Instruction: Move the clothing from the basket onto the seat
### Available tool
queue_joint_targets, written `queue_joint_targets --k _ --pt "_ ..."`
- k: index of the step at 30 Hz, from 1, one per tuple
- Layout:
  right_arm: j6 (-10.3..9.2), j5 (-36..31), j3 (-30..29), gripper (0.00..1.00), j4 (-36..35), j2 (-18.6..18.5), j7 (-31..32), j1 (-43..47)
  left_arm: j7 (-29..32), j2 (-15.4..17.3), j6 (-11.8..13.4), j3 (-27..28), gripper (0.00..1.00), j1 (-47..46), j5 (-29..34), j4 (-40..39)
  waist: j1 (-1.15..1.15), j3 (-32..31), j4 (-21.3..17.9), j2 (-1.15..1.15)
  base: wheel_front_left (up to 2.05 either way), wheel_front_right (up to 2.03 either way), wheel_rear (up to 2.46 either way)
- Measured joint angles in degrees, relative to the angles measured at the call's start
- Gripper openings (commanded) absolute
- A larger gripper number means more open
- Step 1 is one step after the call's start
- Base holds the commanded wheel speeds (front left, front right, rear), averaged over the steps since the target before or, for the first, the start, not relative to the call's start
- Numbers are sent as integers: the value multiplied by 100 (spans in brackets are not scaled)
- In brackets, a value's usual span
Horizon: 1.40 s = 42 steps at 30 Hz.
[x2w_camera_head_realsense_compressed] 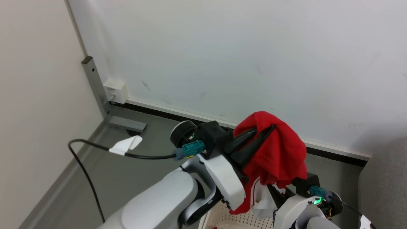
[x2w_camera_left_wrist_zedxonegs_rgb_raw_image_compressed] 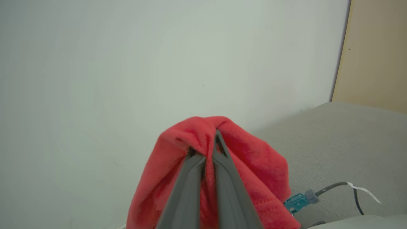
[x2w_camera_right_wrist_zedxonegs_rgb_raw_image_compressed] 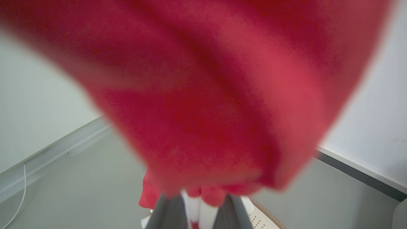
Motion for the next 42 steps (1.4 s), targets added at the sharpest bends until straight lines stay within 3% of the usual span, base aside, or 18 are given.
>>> queue_joint_targets --k 9,23,24,26,27,28,29,30,31,42 --pt "0 -494 -953 0 -495 -18 1 14 -187 502 174 227 0 339 -110 209 0 30 -389 0 0 0 0" --pt "0 -649 -2012 0 -1788 -291 1 535 -448 680 278 304 0 877 -335 322 0 73 -1261 0 0 0 0" --pt "0 -637 -2083 0 -1863 -314 0 569 -490 677 277 305 10 893 -336 321 0 79 -1327 0 0 0 0" --pt "0 -620 -2207 0 -2020 -379 1 634 -524 671 258 277 47 918 -337 320 0 94 -1465 0 0 0 0" --pt "0 -615 -2258 0 -2095 -421 0 649 -541 669 243 256 59 930 -336 316 0 105 -1534 0 0 0 0" --pt "0 -625 -2323 0 -2173 -465 0 658 -548 661 241 244 79 945 -336 319 0 117 -1605 0 0 0 0" --pt "0 -689 -2354 0 -2226 -516 0 661 -569 657 234 233 93 957 -336 322 0 130 -1677 0 0 0 0" --pt "0 -721 -2401 0 -2276 -554 0 680 -588 653 233 220 93 966 -336 324 0 144 -1747 0 0 0 0" --pt "0 -717 -2469 0 -2348 -567 0 718 -600 647 218 213 100 976 -336 327 0 158 -1822 0 0 0 0" --pt "0 -759 -2973 0 -3021 -835 1 847 -744 624 199 142 100 1017 -291 407 0 322 -2593 0 0 0 0"
